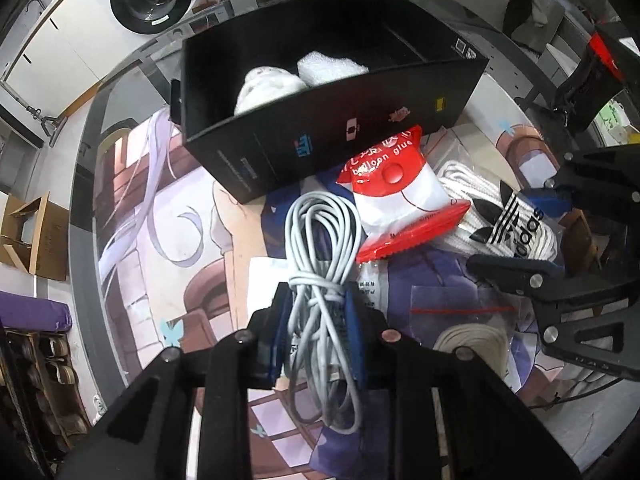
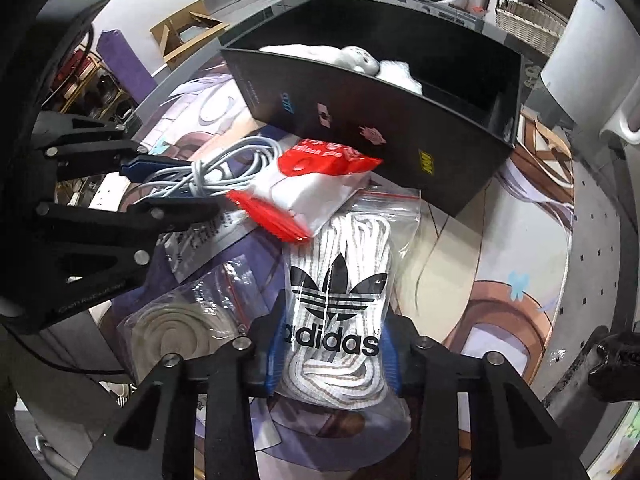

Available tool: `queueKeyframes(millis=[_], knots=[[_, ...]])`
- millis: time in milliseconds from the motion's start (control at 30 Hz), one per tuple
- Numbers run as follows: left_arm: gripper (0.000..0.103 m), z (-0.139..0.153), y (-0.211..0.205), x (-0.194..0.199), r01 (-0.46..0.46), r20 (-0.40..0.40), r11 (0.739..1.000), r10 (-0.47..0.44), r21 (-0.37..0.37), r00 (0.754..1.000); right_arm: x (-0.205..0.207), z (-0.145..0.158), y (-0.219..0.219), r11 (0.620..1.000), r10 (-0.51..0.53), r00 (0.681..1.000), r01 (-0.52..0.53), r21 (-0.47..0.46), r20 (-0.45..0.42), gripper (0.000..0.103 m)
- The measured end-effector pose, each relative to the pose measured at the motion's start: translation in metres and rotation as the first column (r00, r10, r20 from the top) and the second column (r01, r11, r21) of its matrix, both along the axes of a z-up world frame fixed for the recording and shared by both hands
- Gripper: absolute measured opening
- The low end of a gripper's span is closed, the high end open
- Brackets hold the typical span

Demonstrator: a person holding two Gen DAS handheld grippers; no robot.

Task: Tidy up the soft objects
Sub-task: 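Lift the white cable with the left gripper while the right gripper lifts the adidas bag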

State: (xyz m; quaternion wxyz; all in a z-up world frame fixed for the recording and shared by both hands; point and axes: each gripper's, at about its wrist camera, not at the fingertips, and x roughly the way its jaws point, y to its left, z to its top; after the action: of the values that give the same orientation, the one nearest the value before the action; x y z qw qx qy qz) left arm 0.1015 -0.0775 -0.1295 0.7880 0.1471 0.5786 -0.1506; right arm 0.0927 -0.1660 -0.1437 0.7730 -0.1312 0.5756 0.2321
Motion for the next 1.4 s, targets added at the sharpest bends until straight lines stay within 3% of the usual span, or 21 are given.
queueKeyframes(millis=[500,667,767,867,1233,1400], knots=[[0.024,0.065,0.013,-0.011,0.016,0.196,0.995,0.002,-0.094,0.981,-0.012,0.068,-0.014,0.991,-0.035,0.986,0.014,0.134,0.161,0.036],[0.024,0.052,0.015,-0.007,-0.007,0.099,0.997,0.015,-0.081,0.995,-0.011,0.066,-0.011,0.997,-0.015,0.990,0.003,0.081,0.142,0.036],[0.024,0.030,0.014,-0.008,-0.016,0.018,0.998,0.017,-0.056,1.000,-0.012,0.046,-0.008,1.000,0.020,0.996,-0.021,0.003,0.092,0.036],[0.024,0.016,0.016,-0.010,-0.027,-0.008,0.999,0.027,-0.039,1.000,-0.013,0.026,-0.009,0.999,0.036,0.999,-0.036,-0.019,0.040,0.036],[0.024,0.020,0.043,-0.020,-0.067,0.028,0.996,0.069,-0.055,0.997,-0.018,0.016,-0.015,0.999,0.035,0.999,-0.035,0.001,0.019,0.036],[0.024,0.040,0.037,-0.027,-0.048,0.158,0.999,0.049,-0.005,0.986,-0.019,0.033,-0.012,0.999,0.025,0.996,-0.028,0.034,0.084,0.036]])
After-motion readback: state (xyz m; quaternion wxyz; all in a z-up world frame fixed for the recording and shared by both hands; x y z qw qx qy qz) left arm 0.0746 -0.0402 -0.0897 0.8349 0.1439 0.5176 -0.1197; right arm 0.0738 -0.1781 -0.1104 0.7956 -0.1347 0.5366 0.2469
